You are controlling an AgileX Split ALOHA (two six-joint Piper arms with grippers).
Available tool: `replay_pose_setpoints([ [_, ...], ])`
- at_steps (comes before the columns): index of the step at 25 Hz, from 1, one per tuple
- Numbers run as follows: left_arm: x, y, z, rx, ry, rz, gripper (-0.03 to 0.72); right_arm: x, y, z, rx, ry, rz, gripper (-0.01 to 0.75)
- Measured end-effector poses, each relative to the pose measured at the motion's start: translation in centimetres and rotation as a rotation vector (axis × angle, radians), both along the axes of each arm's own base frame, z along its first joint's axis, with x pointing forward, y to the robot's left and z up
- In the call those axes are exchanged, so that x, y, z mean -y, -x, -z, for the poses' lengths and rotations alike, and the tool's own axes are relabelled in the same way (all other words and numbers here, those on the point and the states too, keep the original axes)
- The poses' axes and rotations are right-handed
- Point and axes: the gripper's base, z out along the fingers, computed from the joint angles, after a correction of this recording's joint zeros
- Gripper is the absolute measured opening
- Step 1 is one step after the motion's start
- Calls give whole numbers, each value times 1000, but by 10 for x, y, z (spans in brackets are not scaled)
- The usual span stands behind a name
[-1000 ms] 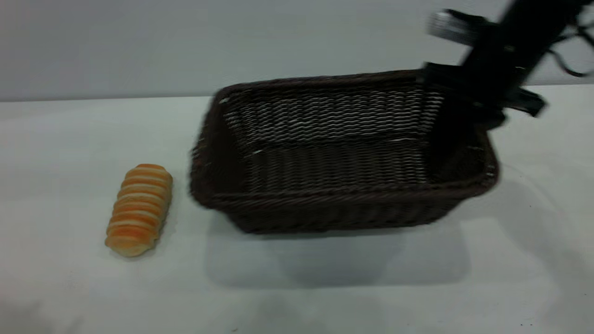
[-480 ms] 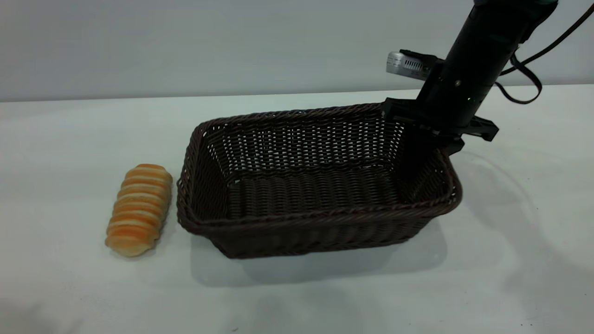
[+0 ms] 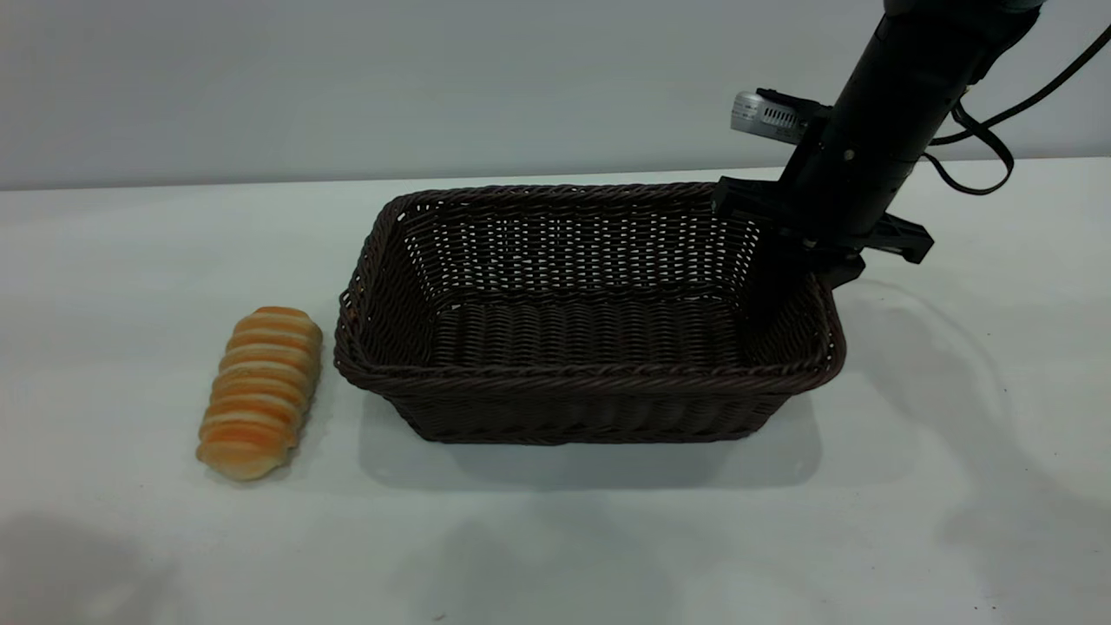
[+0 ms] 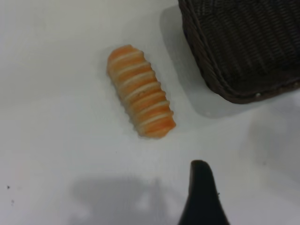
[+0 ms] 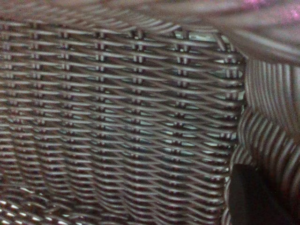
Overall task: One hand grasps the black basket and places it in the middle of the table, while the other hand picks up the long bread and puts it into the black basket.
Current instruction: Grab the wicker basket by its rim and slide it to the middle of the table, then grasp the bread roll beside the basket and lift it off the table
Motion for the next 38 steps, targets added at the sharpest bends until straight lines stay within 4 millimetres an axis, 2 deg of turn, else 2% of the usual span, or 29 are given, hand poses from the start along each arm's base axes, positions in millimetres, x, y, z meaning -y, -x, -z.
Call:
replay_pose_setpoints([
  [2, 0, -5, 3, 0, 3, -7, 549, 1, 0, 0, 0, 8, -11, 151],
  [6, 0, -15, 10, -11, 4, -20, 549, 1, 2, -4, -5, 16, -56, 354],
  [8, -1, -21, 15, -19, 5, -29, 549, 2, 4, -13, 2, 25, -97, 463],
  [11, -1, -35, 26, -27, 1, -48, 549, 5, 8, -45, 37, 64, -166, 555],
  [14, -2, -52, 42, -43, 9, -81, 549, 13, 15, -96, 105, 127, -227, 569],
  [17, -2, -70, 64, -101, 20, -105, 549, 21, 31, -159, 203, 173, -257, 556],
  [21, -2, -94, 94, -176, 16, -124, 549, 29, 65, -238, 338, 170, -257, 520],
  [23, -2, -103, 108, -213, 13, -129, 549, 33, 88, -273, 405, 151, -260, 508],
  [24, -2, -106, 116, -236, 11, -131, 549, 34, 100, -282, 419, 144, -267, 502],
  [27, -2, -114, 135, -279, 6, -141, 549, 40, 139, -299, 447, 115, -293, 488],
  [30, -2, -123, 152, -309, 17, -163, 549, 46, 179, -295, 446, 85, -317, 476],
  [33, 2, -137, 167, -304, 5, -165, 549, 52, 216, -277, 441, 56, -305, 472],
  [38, 21, -158, 204, -317, -26, -130, 549, 61, 268, -244, 405, 26, -285, 472],
])
